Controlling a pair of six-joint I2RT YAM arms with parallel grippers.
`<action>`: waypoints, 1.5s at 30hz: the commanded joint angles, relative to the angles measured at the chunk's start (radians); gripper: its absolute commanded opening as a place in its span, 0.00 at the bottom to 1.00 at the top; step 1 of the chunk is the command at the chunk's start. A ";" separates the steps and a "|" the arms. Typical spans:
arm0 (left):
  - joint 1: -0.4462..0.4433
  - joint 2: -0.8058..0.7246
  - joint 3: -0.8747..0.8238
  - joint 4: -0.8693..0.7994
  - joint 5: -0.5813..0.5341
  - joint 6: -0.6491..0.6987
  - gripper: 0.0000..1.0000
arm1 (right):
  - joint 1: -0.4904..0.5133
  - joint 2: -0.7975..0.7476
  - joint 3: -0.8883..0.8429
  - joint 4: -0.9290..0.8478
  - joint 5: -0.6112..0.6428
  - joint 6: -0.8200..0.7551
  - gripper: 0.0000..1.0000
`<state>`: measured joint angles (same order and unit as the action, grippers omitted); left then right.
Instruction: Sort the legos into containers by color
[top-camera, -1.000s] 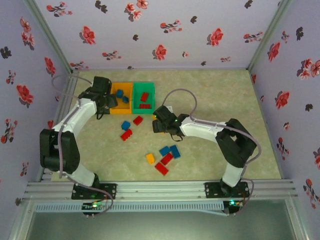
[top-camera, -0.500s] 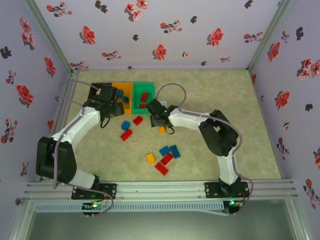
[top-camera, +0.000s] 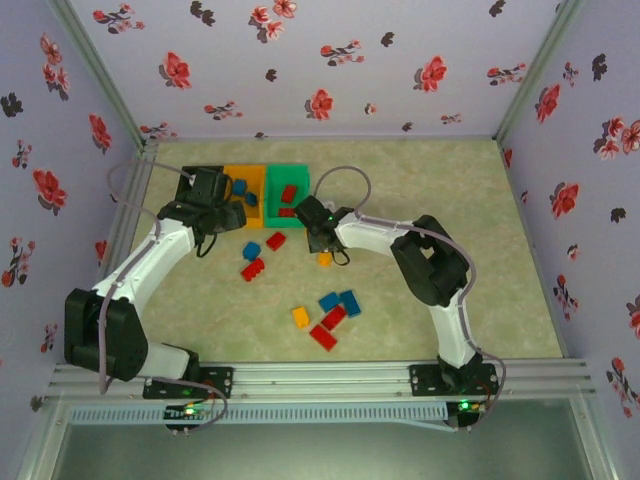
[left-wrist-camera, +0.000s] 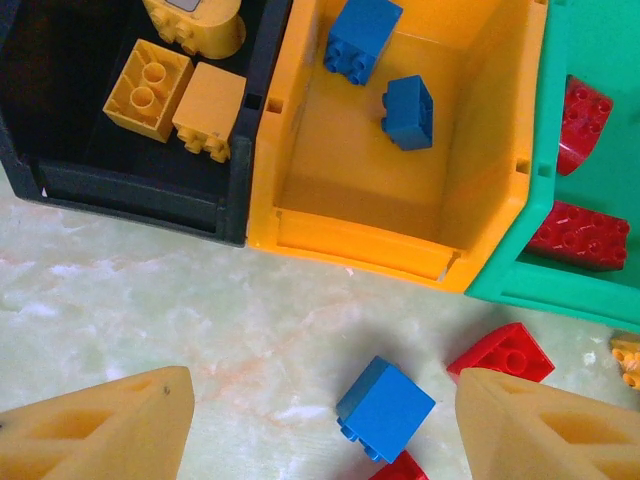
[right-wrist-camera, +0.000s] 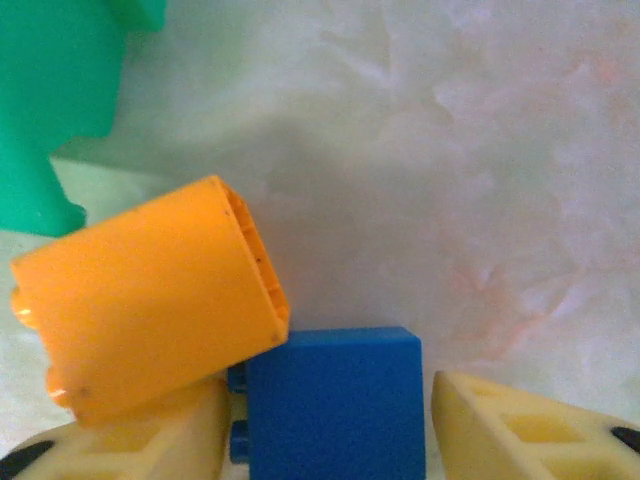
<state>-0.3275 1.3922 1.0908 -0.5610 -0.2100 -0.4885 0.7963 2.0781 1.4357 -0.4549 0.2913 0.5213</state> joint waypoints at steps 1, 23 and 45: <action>-0.003 -0.025 -0.006 -0.022 -0.023 -0.011 0.71 | -0.010 0.026 0.026 -0.019 0.008 -0.014 0.50; -0.017 -0.087 0.021 -0.064 -0.024 -0.002 0.70 | -0.022 -0.191 -0.013 -0.031 0.019 -0.090 0.36; -0.016 -0.213 0.012 -0.152 -0.055 -0.035 0.70 | 0.028 0.127 0.530 0.148 -0.173 -0.144 0.36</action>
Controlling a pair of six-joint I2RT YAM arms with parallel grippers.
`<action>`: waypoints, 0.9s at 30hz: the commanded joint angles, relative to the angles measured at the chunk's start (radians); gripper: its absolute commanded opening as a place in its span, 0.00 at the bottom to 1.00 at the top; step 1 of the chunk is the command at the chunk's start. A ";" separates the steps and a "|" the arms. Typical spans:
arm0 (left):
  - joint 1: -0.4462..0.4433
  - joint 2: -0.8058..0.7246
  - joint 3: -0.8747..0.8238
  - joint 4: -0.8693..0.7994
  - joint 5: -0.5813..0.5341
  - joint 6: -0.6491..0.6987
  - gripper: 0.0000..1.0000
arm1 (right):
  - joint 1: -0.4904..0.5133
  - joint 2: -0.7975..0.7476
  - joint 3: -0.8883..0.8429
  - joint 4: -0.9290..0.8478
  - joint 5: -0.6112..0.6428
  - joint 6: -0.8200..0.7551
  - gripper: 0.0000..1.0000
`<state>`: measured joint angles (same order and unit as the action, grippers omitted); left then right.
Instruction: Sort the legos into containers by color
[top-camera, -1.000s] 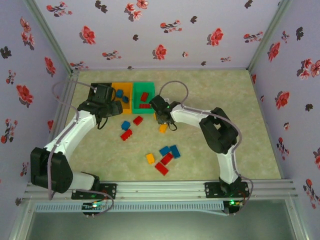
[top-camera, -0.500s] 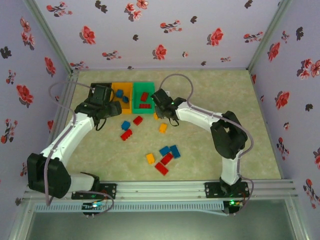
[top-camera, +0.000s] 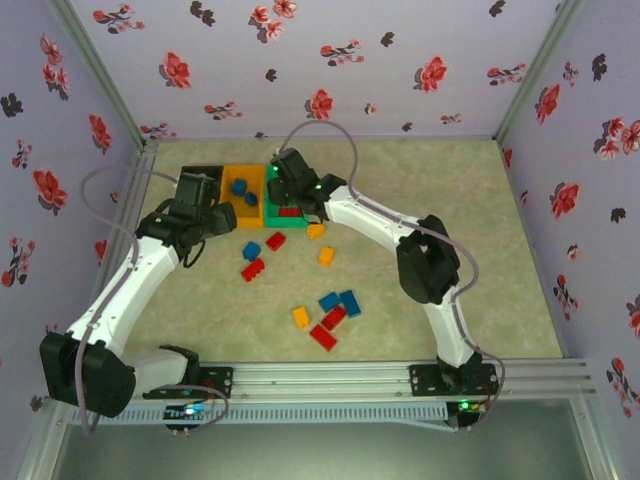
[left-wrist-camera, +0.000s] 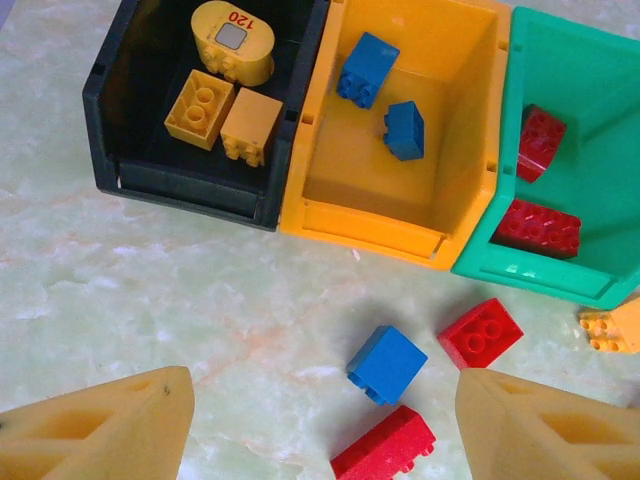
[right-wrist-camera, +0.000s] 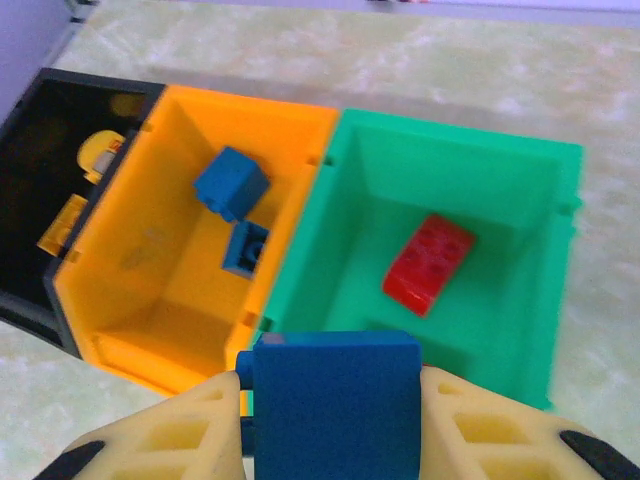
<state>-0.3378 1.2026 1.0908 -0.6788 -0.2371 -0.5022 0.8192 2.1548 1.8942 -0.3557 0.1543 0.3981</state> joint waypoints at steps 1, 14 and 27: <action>-0.007 -0.026 0.012 -0.037 -0.028 -0.021 0.70 | 0.006 0.075 0.106 0.045 -0.041 -0.021 0.36; -0.007 -0.039 -0.007 -0.036 -0.031 -0.033 0.70 | 0.007 0.321 0.368 0.169 -0.163 0.022 0.42; -0.015 -0.057 -0.019 -0.054 -0.027 -0.043 0.70 | -0.012 0.308 0.436 0.118 -0.159 -0.007 0.74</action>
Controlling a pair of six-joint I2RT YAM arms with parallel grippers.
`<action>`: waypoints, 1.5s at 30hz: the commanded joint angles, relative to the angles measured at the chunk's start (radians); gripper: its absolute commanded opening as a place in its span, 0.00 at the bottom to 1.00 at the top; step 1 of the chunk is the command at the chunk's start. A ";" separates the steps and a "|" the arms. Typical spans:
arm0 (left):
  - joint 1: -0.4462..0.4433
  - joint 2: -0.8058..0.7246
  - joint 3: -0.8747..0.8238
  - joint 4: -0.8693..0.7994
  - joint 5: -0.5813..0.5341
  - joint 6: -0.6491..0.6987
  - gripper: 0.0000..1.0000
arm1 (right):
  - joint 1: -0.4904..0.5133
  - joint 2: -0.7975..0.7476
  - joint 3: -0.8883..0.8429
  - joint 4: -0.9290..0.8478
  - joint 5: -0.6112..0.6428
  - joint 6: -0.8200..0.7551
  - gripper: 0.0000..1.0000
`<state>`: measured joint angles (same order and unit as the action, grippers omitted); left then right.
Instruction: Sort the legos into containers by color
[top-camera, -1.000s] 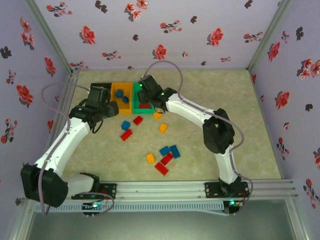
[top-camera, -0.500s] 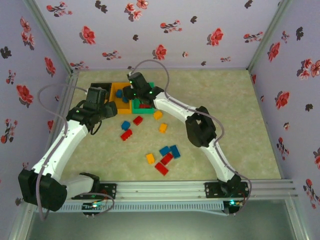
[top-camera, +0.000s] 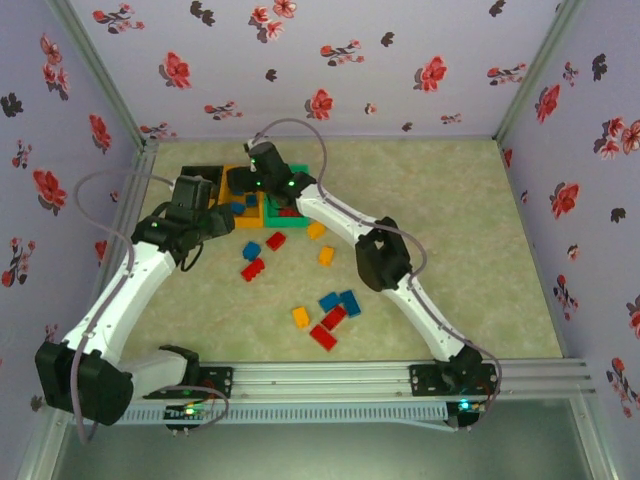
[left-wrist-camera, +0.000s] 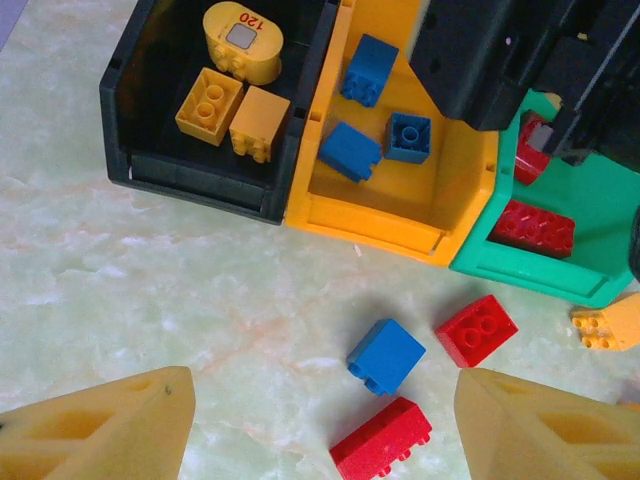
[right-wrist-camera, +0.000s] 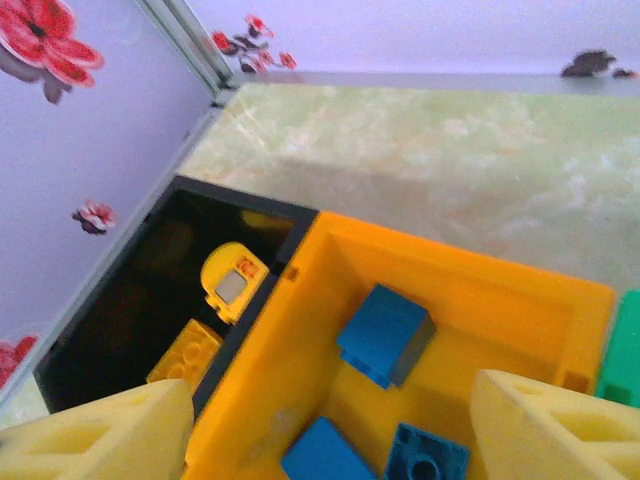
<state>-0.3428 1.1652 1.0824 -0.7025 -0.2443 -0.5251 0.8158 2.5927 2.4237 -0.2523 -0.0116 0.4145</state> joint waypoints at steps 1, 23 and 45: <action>-0.012 -0.019 -0.014 -0.031 -0.018 -0.023 0.70 | -0.008 -0.183 -0.174 0.042 0.012 -0.026 0.75; -0.331 -0.103 -0.208 -0.284 0.150 -0.503 0.73 | -0.165 -0.868 -1.049 0.041 0.247 -0.010 0.77; -0.662 0.325 -0.167 0.084 0.303 -0.726 0.72 | -0.250 -1.013 -1.189 -0.046 0.242 -0.001 0.79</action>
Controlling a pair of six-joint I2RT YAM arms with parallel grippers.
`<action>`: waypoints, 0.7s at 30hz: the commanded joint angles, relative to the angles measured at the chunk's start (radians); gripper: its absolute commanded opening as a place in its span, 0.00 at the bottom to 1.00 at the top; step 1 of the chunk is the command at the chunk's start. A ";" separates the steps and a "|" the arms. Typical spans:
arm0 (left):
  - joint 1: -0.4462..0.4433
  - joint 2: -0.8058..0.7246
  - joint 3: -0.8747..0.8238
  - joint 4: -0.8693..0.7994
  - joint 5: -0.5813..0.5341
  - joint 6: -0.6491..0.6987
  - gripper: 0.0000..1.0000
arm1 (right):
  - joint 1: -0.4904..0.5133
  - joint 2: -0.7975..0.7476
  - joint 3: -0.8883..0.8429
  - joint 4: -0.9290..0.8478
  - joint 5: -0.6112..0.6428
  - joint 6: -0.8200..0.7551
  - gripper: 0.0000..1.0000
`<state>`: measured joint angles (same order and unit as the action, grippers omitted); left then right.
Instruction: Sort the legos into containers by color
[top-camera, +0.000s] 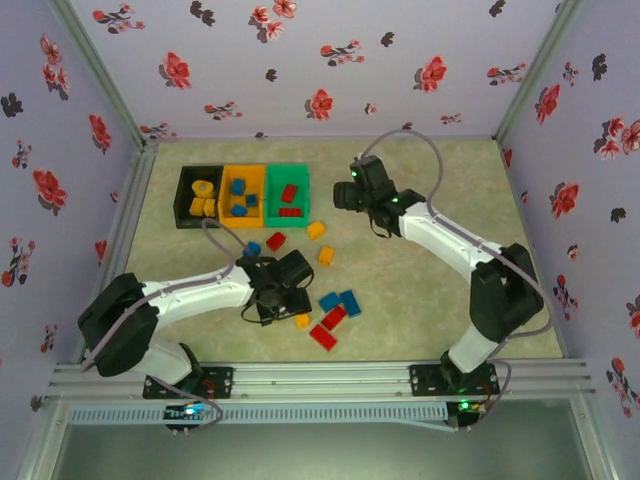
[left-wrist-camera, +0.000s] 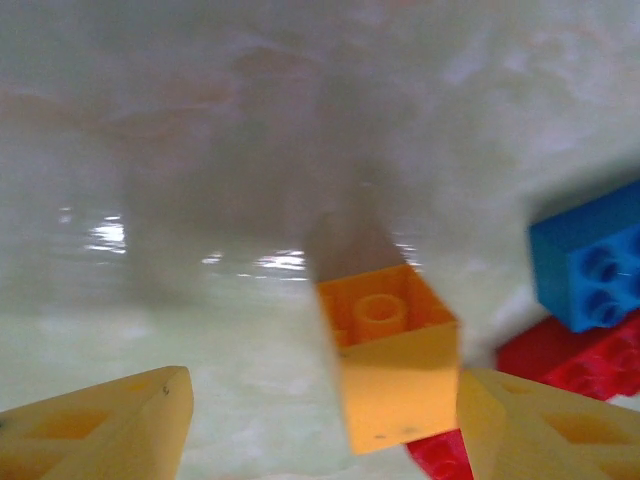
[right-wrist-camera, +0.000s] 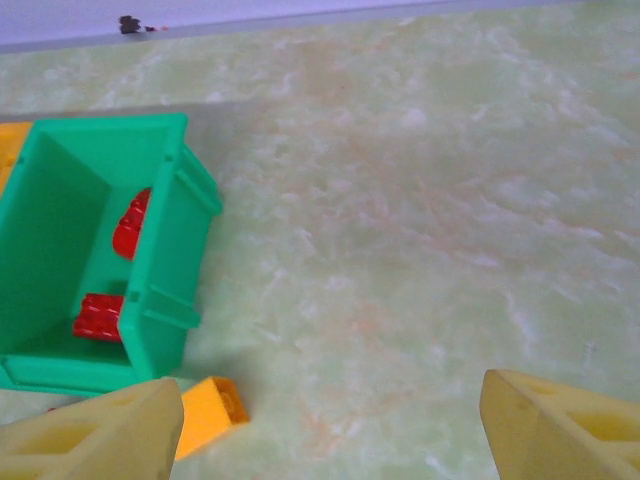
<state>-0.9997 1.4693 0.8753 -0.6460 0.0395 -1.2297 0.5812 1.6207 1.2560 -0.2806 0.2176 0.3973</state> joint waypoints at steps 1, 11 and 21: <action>-0.007 0.031 0.046 0.028 0.024 -0.019 0.72 | -0.019 -0.048 -0.025 -0.016 0.010 0.017 0.79; -0.008 0.096 0.070 0.024 0.040 -0.008 0.69 | -0.027 -0.070 -0.047 -0.009 0.004 0.013 0.79; -0.018 0.120 0.064 0.021 0.063 -0.011 0.58 | -0.034 -0.051 -0.046 0.007 -0.014 0.018 0.77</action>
<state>-1.0035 1.5669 0.9249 -0.6052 0.0803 -1.2297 0.5541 1.5764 1.2217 -0.2855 0.2096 0.4019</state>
